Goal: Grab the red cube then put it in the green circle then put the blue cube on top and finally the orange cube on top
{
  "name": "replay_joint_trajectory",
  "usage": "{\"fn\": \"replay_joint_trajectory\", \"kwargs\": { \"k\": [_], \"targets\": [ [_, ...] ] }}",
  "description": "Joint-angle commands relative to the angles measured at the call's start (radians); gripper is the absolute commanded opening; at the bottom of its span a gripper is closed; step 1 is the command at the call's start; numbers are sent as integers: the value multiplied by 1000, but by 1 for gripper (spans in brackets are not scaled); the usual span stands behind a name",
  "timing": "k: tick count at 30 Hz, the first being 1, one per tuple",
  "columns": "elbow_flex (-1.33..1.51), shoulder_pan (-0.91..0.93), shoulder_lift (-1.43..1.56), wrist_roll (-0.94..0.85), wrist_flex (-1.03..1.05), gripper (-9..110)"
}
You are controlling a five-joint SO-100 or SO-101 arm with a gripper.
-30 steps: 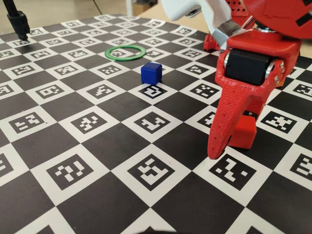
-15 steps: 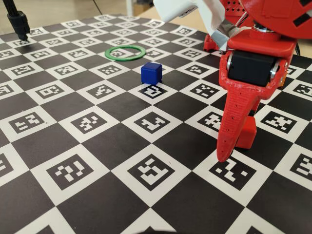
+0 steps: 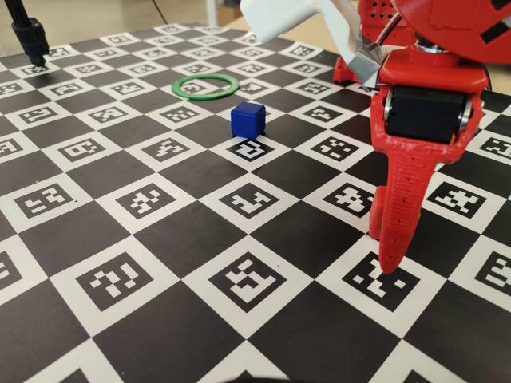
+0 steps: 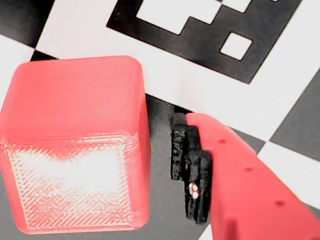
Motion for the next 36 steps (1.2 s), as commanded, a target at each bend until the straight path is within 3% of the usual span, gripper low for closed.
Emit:
{"fn": "replay_joint_trajectory", "kwargs": {
  "k": [1, 12, 21, 23, 27, 36],
  "targets": [
    [-34, -3, 35, -41, -14, 45],
    [-32, -14, 35, -178, -15, 44],
    [-28, -18, 35, -186, -15, 42],
    [-20, -18, 40, -187, -21, 36],
    [-8, -18, 49, -181, -34, 10],
    [-8, -23, 107, -181, -18, 8]
  ]
}}
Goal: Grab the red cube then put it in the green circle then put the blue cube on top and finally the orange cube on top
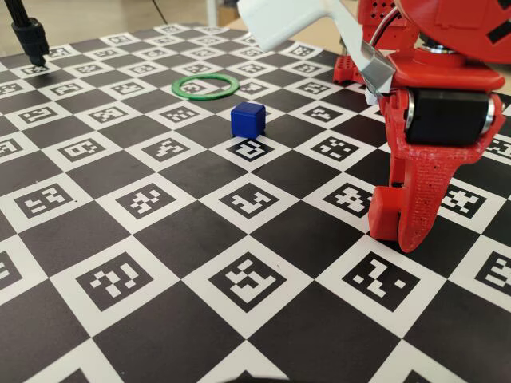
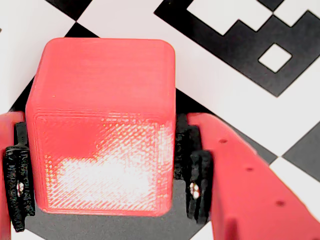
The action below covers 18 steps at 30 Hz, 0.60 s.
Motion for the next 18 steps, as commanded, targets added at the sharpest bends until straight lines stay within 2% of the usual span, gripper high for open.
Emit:
{"fn": "replay_joint_trajectory", "kwargs": {
  "k": [1, 9, 18],
  "targets": [
    [-18, -17, 115, -3, 25, 8],
    [-143, -3, 186, 74, 183, 8],
    [-124, 38, 371, 48, 327, 9]
  ]
}}
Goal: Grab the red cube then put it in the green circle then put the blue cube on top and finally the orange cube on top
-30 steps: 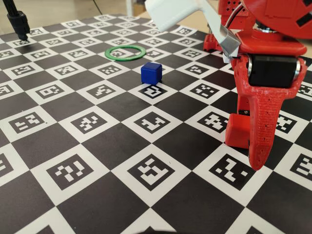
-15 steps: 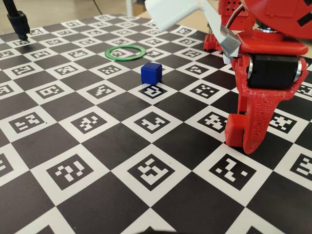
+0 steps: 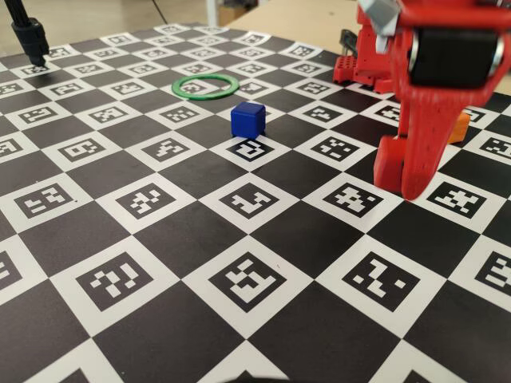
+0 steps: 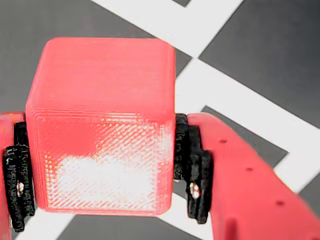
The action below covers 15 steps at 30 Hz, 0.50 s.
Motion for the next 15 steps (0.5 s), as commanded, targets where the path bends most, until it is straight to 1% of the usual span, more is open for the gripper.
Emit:
{"fn": "replay_joint_trajectory", "kwargs": {
  "k": [1, 4, 8, 15],
  "targets": [
    [-44, 32, 210, -15, 48, 9],
    [38, 75, 321, -11, 69, 8],
    [91, 181, 423, -3, 133, 8],
    [175, 433, 569, -114, 178, 8]
  ]
}}
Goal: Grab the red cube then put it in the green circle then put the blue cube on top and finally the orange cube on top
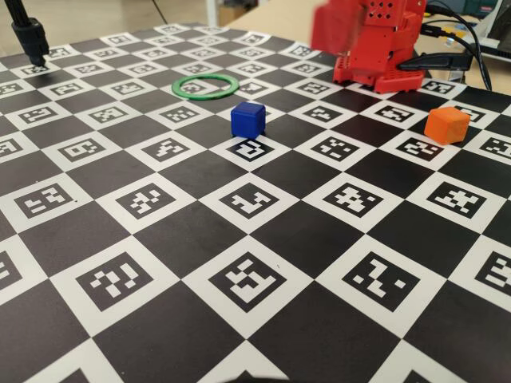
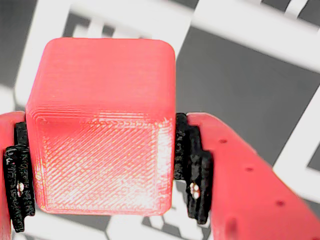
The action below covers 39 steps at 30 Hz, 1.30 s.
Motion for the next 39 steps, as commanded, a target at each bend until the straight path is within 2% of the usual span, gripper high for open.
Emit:
{"fn": "replay_joint_trajectory", "kwargs": {
  "k": [1, 12, 22, 31, 39],
  "targets": [
    [11, 143, 170, -71, 15, 8],
    [176, 549, 276, -288, 51, 8],
    [287, 857, 310, -495, 0, 8],
    [405, 1015, 308, -624, -138, 8],
    [506, 1074, 256, -683, -245, 8]
  ]
}}
